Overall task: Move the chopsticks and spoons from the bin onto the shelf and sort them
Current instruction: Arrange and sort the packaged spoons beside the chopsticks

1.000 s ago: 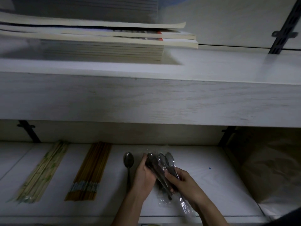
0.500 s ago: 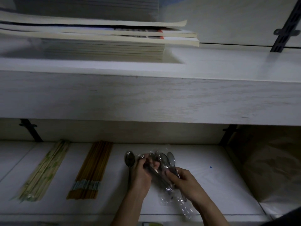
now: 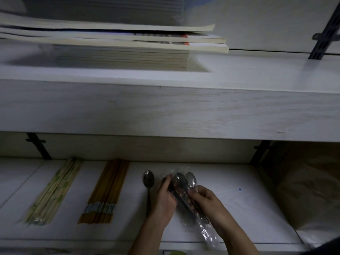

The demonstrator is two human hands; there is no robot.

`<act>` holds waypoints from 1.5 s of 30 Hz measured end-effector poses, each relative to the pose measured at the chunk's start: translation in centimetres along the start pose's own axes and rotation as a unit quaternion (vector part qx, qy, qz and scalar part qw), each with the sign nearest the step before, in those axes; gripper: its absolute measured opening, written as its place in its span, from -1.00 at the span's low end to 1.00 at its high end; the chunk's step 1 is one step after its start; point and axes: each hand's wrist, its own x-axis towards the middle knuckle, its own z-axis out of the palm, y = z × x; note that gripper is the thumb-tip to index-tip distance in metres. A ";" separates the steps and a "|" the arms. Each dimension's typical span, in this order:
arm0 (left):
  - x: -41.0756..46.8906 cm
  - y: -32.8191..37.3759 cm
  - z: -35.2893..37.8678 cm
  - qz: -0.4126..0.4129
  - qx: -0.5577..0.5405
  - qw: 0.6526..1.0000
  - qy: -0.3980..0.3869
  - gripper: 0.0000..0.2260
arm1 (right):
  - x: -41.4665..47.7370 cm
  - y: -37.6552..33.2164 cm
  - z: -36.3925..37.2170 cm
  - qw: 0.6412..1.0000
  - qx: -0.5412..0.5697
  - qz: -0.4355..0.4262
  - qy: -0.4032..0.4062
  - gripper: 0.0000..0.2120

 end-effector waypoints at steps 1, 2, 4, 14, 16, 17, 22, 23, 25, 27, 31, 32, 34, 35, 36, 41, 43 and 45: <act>-0.2 0.0 0.2 0.001 0.004 1.000 -0.003 -0.67 | 0.0 -0.1 0.0 1.000 0.021 -0.004 -0.006 -0.79; -0.3 -0.1 0.3 -0.002 0.014 1.000 -0.015 -0.71 | -0.1 -0.2 0.1 0.999 0.035 -0.008 -0.011 -0.78; -0.7 -0.1 0.6 -0.017 0.035 0.998 -0.043 -0.64 | 0.0 -0.1 0.2 0.999 0.036 -0.017 -0.011 -0.78; -0.9 -0.5 0.4 -0.039 0.044 0.995 -0.077 -0.73 | 0.4 0.1 1.3 0.999 0.035 0.006 0.026 -0.79; -0.9 -0.5 0.3 -0.021 0.023 0.998 -0.051 -0.83 | 0.4 0.2 1.3 0.999 0.016 0.007 0.034 -0.76; -0.8 -0.5 0.2 -0.009 0.001 0.999 -0.039 -0.86 | 0.4 0.3 1.3 0.999 0.000 0.009 0.042 -0.74; 0.1 -0.2 -0.6 0.023 -0.067 0.997 0.007 -0.84 | 1.1 1.1 0.0 0.978 -0.155 -0.046 0.130 -0.71; 0.0 -0.1 -0.7 0.021 -0.069 0.997 0.006 -0.83 | 1.1 1.1 -0.2 0.970 -0.185 -0.063 0.147 -0.72; 0.1 -0.1 -0.8 0.016 -0.068 0.998 0.005 -0.82 | 0.8 1.0 -0.3 0.954 -0.223 -0.095 0.177 -0.70; 0.1 -0.2 -0.8 0.012 -0.059 0.998 0.005 -0.83 | 0.6 0.7 0.0 0.944 -0.244 -0.129 0.181 -0.70; -0.6 -0.5 0.1 0.014 -0.039 0.999 -0.014 -0.79 | 0.7 0.8 1.5 0.924 -0.325 -0.159 0.125 -0.74; -0.8 -0.5 0.4 0.009 -0.035 0.999 -0.023 -0.75 | 0.7 0.9 1.9 0.915 -0.347 -0.170 0.118 -0.71; -1.1 -0.6 0.7 -0.030 -0.040 0.998 -0.039 -0.63 | 0.6 0.9 2.9 0.894 -0.386 -0.194 0.118 -0.63; -1.2 -0.4 0.8 -0.056 -0.048 0.996 -0.050 -0.56 | 0.5 0.9 3.3 0.883 -0.406 -0.202 0.122 -0.60; -1.2 -0.4 0.7 -0.079 -0.058 0.993 -0.062 -0.49 | 0.4 1.0 3.6 0.873 -0.426 -0.203 0.125 -0.57; -0.7 -0.8 0.0 -0.112 -0.044 0.989 -0.085 -0.44 | 0.5 1.1 4.0 0.832 -0.511 -0.172 0.129 -0.47; -0.4 -0.9 -0.2 -0.100 -0.030 0.992 -0.077 -0.47 | 0.9 1.5 4.1 0.826 -0.525 -0.168 0.115 -0.49; -0.1 -1.0 -0.4 -0.080 -0.021 0.995 -0.057 -0.67 | 1.2 2.0 3.9 0.829 -0.519 -0.174 0.110 -0.48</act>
